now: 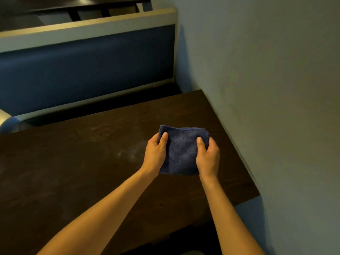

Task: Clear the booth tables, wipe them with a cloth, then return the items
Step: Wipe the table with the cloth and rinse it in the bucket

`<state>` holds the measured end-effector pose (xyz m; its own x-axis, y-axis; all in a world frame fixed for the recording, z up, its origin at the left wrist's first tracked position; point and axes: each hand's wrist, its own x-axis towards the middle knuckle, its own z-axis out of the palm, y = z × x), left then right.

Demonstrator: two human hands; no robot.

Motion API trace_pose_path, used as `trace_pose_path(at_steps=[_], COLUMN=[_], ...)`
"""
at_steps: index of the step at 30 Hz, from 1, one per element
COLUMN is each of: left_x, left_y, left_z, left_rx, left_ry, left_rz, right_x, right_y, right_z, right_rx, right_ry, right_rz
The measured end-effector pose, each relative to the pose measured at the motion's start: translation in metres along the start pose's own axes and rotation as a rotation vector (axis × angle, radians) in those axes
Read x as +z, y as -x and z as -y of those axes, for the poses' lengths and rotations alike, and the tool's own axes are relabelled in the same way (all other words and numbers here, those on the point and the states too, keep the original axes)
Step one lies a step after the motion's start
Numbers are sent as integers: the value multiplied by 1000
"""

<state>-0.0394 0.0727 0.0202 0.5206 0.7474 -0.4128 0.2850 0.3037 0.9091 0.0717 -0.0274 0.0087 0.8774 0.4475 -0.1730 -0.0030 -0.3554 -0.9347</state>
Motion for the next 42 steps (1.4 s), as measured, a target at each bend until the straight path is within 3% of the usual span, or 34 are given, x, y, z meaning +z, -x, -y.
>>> trace_pose_path(at_steps=[18,23,31,33,37,42], left_x=[47,51,71,79,90,103], left_y=[-127,-181,-263,-282,-310,-344], left_z=[26,36,19,16,33,64], left_rx=[-37,-63,69,90,99,311], left_ry=[82,7,10,-117,-627,-1142], left_rz=[-154,-166,-247,-294,-472,-81], right_x=[25,43,66,70,82,103], right_y=[-135,-181,-281,-302,-324,-339], right_z=[-33,-46,-45,-42,-59,-105], right_rx=[112,247,-16,-80,-215,-405], right_ry=[184,113,178,233,495,712], right_rz=[82,171,133,101,45,422])
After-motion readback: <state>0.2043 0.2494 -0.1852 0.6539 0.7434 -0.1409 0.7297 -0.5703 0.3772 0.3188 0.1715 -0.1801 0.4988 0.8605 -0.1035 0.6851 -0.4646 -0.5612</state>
